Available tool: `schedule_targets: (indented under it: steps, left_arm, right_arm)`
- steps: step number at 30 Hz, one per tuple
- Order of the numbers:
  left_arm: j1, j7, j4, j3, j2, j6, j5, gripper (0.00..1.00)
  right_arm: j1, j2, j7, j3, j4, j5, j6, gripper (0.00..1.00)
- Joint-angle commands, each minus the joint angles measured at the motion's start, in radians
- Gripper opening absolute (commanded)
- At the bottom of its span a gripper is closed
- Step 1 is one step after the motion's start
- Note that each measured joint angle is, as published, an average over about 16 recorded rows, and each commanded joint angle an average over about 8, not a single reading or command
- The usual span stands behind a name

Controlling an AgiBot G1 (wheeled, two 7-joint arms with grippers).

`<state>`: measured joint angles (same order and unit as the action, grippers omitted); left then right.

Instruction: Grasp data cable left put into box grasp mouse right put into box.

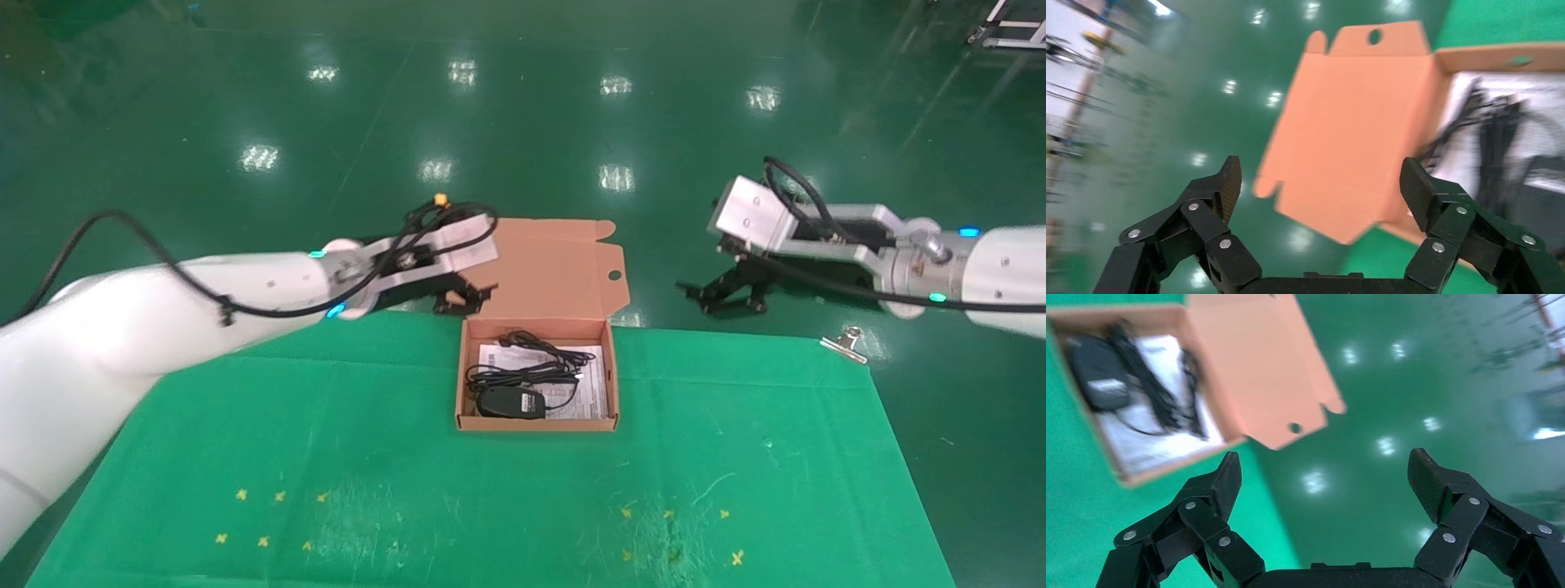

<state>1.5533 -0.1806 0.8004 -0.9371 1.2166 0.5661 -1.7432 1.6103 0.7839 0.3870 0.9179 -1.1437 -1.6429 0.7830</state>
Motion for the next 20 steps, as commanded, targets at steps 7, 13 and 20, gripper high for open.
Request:
schedule_targets:
  steps: [7, 13, 20]
  left_arm:
    - [-0.076, -0.001, 0.077, 0.105, -0.096, 0.148, 0.161, 1.0]
    - [-0.133, -0.002, 0.135, 0.183, -0.169, 0.259, 0.282, 1.0]
    - [-0.186, -0.003, 0.188, 0.255, -0.235, 0.361, 0.393, 1.0]
  right_arm:
    - [-0.085, -0.027, -0.031, -0.101, -0.022, 0.144, 0.112, 1.0]
    - [-0.148, -0.048, -0.055, -0.176, -0.039, 0.252, 0.197, 1.0]
    - [-0.206, -0.067, -0.077, -0.246, -0.054, 0.351, 0.274, 1.0]
